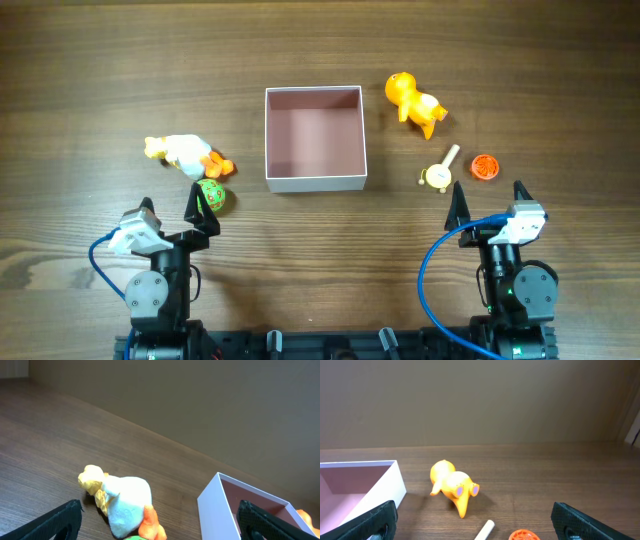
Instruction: Pack container
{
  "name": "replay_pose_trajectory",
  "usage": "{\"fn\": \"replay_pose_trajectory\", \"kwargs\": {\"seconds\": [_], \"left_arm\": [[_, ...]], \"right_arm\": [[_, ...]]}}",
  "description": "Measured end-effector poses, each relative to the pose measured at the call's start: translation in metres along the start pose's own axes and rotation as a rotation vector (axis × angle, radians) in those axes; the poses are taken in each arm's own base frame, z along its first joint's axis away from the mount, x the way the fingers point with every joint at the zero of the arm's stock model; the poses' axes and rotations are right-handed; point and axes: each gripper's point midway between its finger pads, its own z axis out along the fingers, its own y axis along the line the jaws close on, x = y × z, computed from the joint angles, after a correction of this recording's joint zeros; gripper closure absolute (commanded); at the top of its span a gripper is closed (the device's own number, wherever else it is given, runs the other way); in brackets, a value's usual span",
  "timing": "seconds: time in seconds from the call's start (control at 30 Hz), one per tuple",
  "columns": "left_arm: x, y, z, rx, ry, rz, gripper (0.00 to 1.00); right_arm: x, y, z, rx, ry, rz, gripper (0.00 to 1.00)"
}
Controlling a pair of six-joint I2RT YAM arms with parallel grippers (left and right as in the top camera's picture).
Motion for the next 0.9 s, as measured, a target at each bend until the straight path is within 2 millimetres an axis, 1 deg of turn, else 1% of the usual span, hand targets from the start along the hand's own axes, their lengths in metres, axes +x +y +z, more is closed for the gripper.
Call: {"fn": "replay_pose_trajectory", "kwargs": {"seconds": [0.03, 0.13, 0.27, 0.43, 0.77, 0.83, 0.9], "left_arm": [[0.000, 0.000, 0.000, 0.000, 0.000, 0.000, 0.00], [0.000, 0.000, 0.000, 0.002, 0.001, -0.003, 0.00], [0.000, -0.001, 0.000, 0.003, 0.001, 0.126, 0.00], [0.000, -0.001, 0.000, 0.003, 0.001, 0.193, 0.00], [0.000, -0.001, 0.000, 0.003, 0.001, 0.211, 0.00], [0.002, -0.004, 0.000, 0.026, 0.008, 0.211, 0.00], [0.005, -0.012, -0.001, 0.075, 0.024, 0.210, 0.00]], "right_arm": [[0.000, 0.000, 0.000, 0.000, 0.000, 0.000, 0.00], [-0.004, -0.016, -0.001, 0.093, -0.018, 0.000, 0.00], [-0.005, -0.024, -0.002, 0.139, -0.020, 0.001, 0.00], [-0.005, -0.026, -0.002, 0.153, -0.021, 0.001, 0.00], [-0.005, -0.026, -0.002, 0.153, -0.021, 0.001, 0.00], [-0.005, -0.026, -0.002, 0.153, -0.021, 0.001, 0.00], [-0.005, -0.026, -0.002, 0.153, -0.021, 0.001, 0.00]]}}
